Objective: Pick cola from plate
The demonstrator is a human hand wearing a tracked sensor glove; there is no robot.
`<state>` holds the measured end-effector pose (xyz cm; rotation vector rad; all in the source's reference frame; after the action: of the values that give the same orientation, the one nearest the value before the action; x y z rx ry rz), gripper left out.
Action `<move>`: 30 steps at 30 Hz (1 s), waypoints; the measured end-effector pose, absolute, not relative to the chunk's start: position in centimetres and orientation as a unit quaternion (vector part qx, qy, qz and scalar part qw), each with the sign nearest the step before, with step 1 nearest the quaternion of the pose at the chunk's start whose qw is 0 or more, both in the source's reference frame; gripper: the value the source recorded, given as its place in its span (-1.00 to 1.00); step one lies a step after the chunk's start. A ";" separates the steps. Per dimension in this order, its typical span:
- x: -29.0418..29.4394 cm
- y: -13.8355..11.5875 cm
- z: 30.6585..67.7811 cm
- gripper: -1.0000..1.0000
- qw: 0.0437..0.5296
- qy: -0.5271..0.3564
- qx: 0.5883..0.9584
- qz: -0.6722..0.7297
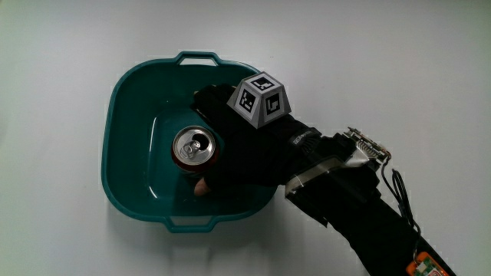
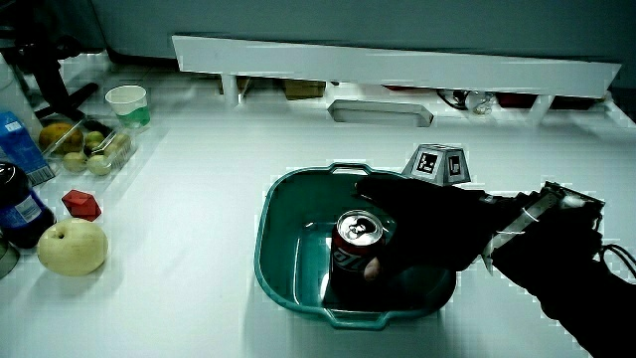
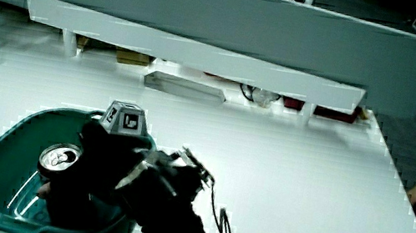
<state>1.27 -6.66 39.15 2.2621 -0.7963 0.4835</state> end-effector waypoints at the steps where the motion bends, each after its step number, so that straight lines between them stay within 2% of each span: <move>1: 1.3 -6.7 39.3 0.00 0.337 -0.307 0.869 0.192; 2: 1.4 -6.7 39.4 0.00 0.337 -0.306 0.868 0.197; 10: 1.5 -6.5 39.1 0.44 0.303 -0.314 0.867 0.240; 12: 1.6 -6.6 39.4 0.56 0.313 -0.314 0.861 0.247; 15: 1.9 -6.7 38.7 0.72 0.287 -0.312 0.871 0.248; 20: 2.0 -7.0 37.9 1.00 0.273 -0.312 0.874 0.253; 26: 2.6 -7.2 36.5 1.00 0.257 -0.317 0.878 0.249; 28: 3.1 -7.1 35.4 1.00 0.252 -0.321 0.869 0.281; 30: 3.3 -7.4 34.4 1.00 0.218 -0.360 0.869 0.260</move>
<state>3.32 -7.36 34.39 2.4070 -0.9962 0.7190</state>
